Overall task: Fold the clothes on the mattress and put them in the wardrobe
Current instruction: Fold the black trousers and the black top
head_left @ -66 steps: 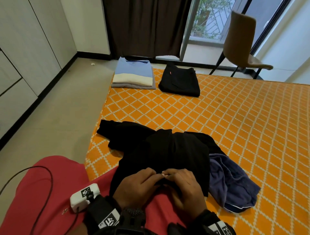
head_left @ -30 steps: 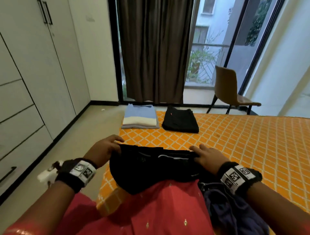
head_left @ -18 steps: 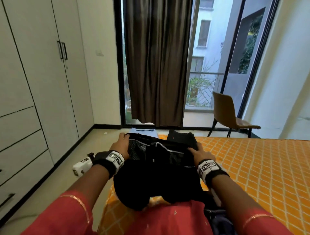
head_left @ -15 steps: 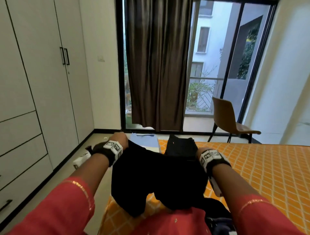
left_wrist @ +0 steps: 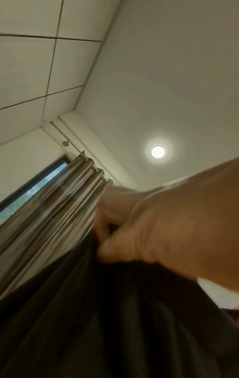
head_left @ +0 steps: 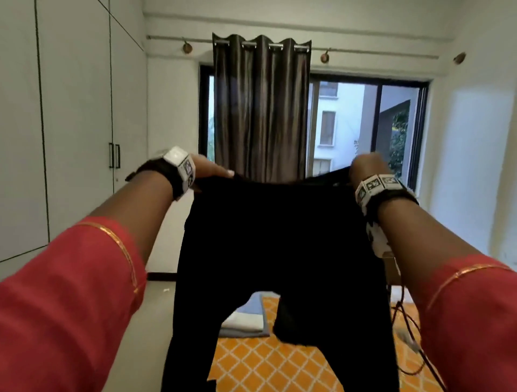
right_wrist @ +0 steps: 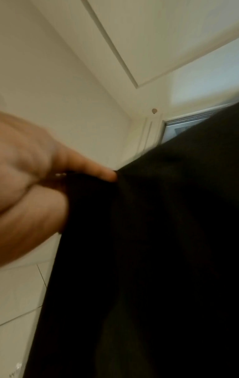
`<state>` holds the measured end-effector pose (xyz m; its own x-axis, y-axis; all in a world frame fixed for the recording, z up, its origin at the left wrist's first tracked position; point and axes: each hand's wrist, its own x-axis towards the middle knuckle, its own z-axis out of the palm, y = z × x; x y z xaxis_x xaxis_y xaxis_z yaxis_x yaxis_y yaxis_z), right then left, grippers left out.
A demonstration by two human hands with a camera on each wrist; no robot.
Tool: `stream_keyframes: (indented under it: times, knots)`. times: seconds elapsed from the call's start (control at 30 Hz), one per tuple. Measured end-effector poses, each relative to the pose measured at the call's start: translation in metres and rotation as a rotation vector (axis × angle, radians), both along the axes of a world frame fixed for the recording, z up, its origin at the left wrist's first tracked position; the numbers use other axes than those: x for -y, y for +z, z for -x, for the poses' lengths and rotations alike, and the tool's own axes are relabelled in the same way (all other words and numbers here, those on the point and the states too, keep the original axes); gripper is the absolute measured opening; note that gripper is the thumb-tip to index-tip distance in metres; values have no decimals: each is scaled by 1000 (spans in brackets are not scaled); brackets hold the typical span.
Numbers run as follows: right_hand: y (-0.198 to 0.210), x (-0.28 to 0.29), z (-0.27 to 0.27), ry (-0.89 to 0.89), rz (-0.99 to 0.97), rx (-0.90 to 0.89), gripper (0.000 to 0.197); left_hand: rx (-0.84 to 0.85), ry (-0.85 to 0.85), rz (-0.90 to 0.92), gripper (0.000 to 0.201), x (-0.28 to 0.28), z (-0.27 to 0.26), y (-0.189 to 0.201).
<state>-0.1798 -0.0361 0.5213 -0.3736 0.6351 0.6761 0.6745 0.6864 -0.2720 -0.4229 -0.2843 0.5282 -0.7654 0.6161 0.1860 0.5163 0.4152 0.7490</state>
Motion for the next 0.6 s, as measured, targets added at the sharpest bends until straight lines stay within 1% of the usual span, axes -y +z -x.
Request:
stream_keyframes:
  times: [0.03,0.07,0.1,0.13,0.17,0.2,0.23,0.27,0.33,0.4,0.43,0.47,0.5,0.53,0.57,0.6]
  knots:
    - [9,-5,-3,21,-151,-69,24,-153,59,-46,82,1,4,10]
    - [15,-5,-8,16,-268,-132,21,-295,121,-157,96,7,1,20]
    - [18,-9,-14,43,-331,-195,18,-411,149,-271,95,12,1,28]
    - [20,-15,-18,48,-360,-155,16,-437,146,-350,85,18,0,34]
    - [21,-16,-21,30,-391,-48,16,-414,112,-403,70,23,3,36]
    - [21,-16,-26,-2,-405,47,17,-366,88,-390,55,29,3,38]
    - [23,-20,-28,-1,-437,71,17,-349,89,-348,43,33,4,41]
    - [28,-20,-30,8,-444,52,17,-342,104,-293,35,36,4,45]
    - [35,-18,-30,40,-463,7,19,-290,116,-212,24,37,2,53]
    - [36,-16,-26,77,-427,-98,19,-301,120,-117,15,34,-6,54]
    - [34,-13,-25,89,-394,-157,21,-329,115,-101,20,32,-10,52]
    - [31,-14,-23,102,-321,-196,30,-378,107,-92,33,31,-14,50]
    - [27,-13,-23,130,-194,-175,45,-408,98,-82,43,28,-14,49]
    - [23,-11,-23,180,-45,-106,59,-397,97,-87,49,28,-17,46]
    - [19,-6,-23,236,80,-28,69,-384,100,-82,49,28,-19,43]
    - [16,-5,-23,288,141,31,71,-362,111,-48,42,29,-18,40]
